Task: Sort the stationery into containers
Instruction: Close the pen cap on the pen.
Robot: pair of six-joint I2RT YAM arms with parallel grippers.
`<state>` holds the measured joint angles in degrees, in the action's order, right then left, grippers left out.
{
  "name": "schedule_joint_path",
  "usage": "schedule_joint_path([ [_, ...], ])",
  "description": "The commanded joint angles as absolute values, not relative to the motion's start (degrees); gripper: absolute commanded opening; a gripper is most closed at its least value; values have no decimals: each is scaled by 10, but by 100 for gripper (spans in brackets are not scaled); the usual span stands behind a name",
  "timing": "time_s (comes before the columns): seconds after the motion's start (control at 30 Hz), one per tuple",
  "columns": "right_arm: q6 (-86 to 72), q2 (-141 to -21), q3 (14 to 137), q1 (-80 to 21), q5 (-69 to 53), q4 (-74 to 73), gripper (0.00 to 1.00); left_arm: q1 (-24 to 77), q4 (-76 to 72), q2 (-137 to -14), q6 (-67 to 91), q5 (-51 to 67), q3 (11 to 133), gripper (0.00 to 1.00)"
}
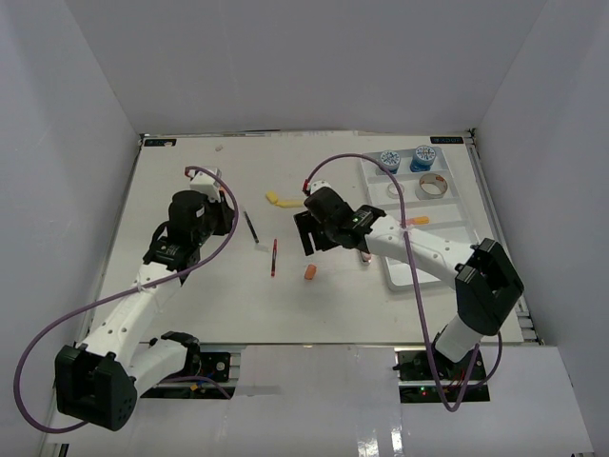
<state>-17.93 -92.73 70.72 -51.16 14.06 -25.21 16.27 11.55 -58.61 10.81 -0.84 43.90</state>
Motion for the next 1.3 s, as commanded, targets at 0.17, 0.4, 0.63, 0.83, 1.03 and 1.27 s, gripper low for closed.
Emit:
schedule_joint_path([
  [0.17, -408, -1006, 744, -533, 163, -342, 74, 160, 98, -548, 118, -13, 428, 0],
  [0.4, -508, -1040, 747, -548, 198, -356, 62, 160, 96, -542, 119, -6, 429, 0],
  [0.63, -554, -1075, 763, -556, 201, -342, 60, 160, 96, -541, 120, -3, 428, 0],
  [0.83, -578, -1106, 776, -555, 214, -343, 56, 160, 94, -538, 120, -3, 427, 0],
  [1.03, -588, -1131, 796, -555, 216, -362, 51, 161, 93, -536, 120, -1, 427, 0],
  [1.27, -597, -1123, 781, -555, 204, -362, 40, 160, 91, -534, 120, -1, 427, 0],
])
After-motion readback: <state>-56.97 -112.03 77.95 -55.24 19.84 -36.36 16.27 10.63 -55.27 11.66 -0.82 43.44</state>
